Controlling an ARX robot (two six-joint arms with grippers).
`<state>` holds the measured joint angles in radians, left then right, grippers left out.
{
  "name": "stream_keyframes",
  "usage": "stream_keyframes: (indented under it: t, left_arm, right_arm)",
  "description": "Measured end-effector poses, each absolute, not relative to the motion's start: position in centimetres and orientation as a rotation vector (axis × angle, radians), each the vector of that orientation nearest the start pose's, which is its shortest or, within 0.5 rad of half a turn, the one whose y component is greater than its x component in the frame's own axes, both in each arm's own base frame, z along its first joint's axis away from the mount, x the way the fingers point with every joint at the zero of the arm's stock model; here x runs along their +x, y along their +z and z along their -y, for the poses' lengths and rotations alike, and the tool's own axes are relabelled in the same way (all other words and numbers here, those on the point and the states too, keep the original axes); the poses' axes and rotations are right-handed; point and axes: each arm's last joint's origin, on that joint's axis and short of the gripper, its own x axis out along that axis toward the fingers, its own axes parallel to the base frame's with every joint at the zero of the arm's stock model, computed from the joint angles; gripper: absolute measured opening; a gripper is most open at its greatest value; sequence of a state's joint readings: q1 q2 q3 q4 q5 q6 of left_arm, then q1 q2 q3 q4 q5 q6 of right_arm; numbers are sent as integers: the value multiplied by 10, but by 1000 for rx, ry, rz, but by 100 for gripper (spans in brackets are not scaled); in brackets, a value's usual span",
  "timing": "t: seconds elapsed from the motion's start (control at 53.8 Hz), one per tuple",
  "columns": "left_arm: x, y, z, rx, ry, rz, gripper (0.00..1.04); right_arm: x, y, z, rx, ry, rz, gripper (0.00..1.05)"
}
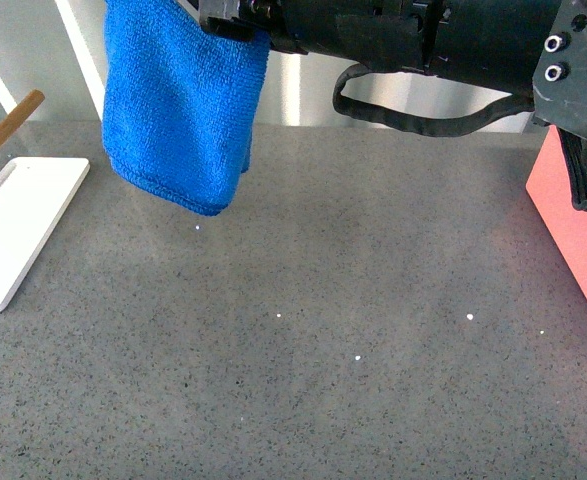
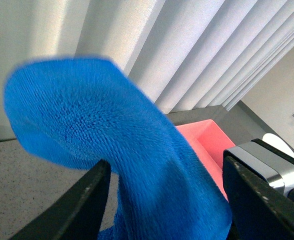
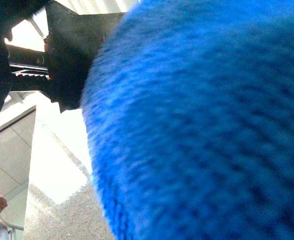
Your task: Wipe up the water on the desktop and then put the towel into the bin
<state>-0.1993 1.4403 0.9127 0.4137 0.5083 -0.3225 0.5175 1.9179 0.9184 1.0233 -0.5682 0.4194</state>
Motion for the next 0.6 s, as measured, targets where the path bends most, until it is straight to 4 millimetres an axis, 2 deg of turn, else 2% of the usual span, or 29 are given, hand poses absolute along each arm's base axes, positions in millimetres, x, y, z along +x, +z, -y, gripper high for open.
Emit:
stream_keyframes:
  t: [0.205, 0.428, 0.595]
  left_arm:
    - [311, 283, 77, -325, -683, -228, 99]
    - [311, 283, 77, -324, -683, -227, 98]
    - [311, 283, 77, -324, -683, -227, 98]
  right_arm:
    - [327, 178, -201, 377, 1067, -211, 4]
    - [329, 175, -192, 373, 1036, -245, 4]
    - [323, 166, -178, 359, 1011, -271, 4]
